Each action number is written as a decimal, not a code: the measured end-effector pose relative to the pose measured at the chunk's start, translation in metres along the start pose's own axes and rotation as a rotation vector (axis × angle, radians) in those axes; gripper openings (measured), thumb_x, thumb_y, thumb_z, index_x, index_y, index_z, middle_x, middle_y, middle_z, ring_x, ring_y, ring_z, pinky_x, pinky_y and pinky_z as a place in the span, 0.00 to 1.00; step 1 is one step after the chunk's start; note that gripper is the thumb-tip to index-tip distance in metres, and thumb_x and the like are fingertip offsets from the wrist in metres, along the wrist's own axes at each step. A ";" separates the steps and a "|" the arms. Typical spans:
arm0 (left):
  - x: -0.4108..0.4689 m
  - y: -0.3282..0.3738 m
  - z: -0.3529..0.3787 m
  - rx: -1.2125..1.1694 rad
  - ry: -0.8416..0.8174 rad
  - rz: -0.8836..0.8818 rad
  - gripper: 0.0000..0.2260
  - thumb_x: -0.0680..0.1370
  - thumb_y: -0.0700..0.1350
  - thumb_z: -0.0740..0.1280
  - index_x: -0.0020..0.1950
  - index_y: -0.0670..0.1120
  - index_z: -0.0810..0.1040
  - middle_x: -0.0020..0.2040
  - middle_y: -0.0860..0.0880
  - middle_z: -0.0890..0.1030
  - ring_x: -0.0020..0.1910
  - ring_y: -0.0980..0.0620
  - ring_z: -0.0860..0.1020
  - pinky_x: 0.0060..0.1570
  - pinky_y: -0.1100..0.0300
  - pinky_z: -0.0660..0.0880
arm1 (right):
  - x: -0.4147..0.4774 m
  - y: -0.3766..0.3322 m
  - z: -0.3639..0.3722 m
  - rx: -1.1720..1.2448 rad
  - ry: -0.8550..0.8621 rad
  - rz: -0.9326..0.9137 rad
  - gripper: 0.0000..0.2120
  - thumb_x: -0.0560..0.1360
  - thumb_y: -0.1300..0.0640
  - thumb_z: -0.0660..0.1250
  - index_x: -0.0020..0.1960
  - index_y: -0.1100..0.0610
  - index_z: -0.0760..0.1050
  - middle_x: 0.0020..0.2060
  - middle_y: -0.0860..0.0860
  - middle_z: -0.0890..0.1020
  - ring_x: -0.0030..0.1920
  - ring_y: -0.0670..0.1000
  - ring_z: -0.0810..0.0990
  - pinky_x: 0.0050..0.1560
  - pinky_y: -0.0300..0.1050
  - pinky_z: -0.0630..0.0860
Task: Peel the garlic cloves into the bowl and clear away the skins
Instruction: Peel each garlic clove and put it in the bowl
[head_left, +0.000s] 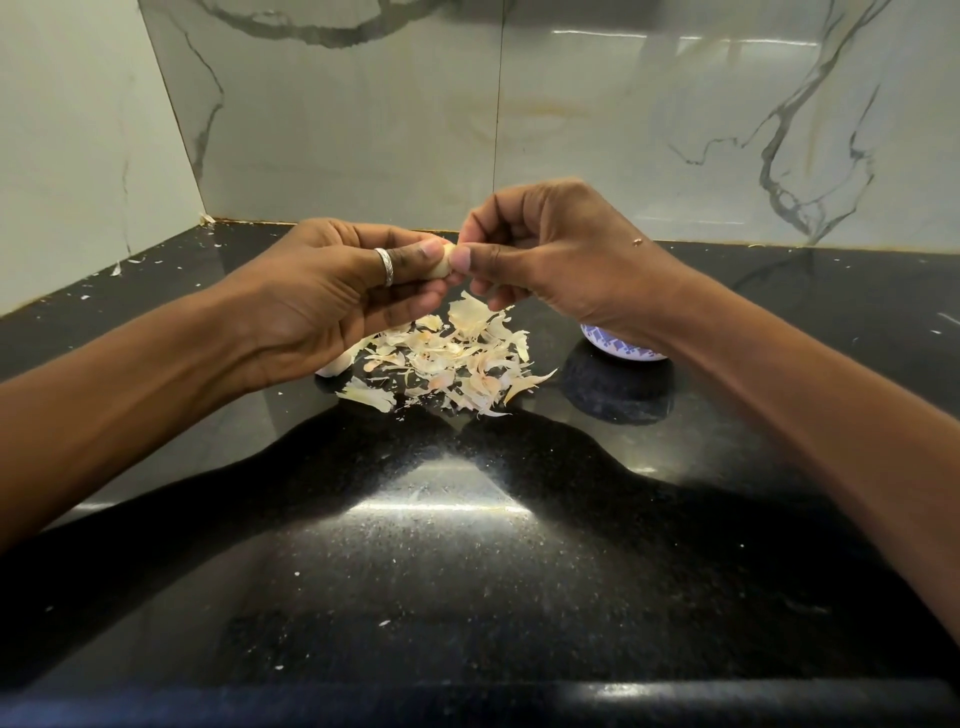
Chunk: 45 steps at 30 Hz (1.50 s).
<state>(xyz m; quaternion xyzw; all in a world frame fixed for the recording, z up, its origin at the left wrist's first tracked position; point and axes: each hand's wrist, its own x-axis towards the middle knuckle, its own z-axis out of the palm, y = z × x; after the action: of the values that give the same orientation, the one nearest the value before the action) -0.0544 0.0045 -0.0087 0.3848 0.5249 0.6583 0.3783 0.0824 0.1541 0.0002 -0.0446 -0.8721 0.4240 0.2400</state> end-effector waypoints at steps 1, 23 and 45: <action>0.000 0.000 0.000 0.001 0.003 0.000 0.10 0.71 0.40 0.69 0.51 0.38 0.82 0.42 0.46 0.86 0.42 0.55 0.84 0.43 0.67 0.81 | 0.000 -0.001 0.001 -0.031 -0.011 0.001 0.02 0.80 0.61 0.71 0.49 0.61 0.79 0.38 0.54 0.83 0.39 0.48 0.81 0.43 0.44 0.83; 0.002 0.000 -0.005 0.005 0.160 0.084 0.17 0.73 0.44 0.70 0.62 0.46 0.80 0.50 0.49 0.86 0.46 0.57 0.83 0.43 0.64 0.80 | -0.002 -0.005 0.012 -0.114 -0.143 0.064 0.05 0.82 0.61 0.67 0.48 0.60 0.76 0.39 0.57 0.81 0.39 0.46 0.81 0.40 0.44 0.82; 0.008 -0.001 -0.012 0.043 0.190 0.131 0.08 0.79 0.40 0.67 0.57 0.46 0.82 0.47 0.50 0.87 0.47 0.57 0.84 0.45 0.65 0.80 | -0.003 0.001 0.004 -0.141 0.026 0.042 0.07 0.76 0.57 0.76 0.47 0.61 0.85 0.40 0.56 0.87 0.44 0.50 0.88 0.40 0.48 0.85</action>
<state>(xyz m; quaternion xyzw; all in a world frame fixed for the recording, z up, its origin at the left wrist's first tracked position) -0.0684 0.0075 -0.0104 0.3623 0.5463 0.7034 0.2747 0.0832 0.1512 -0.0035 -0.0852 -0.8956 0.3659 0.2384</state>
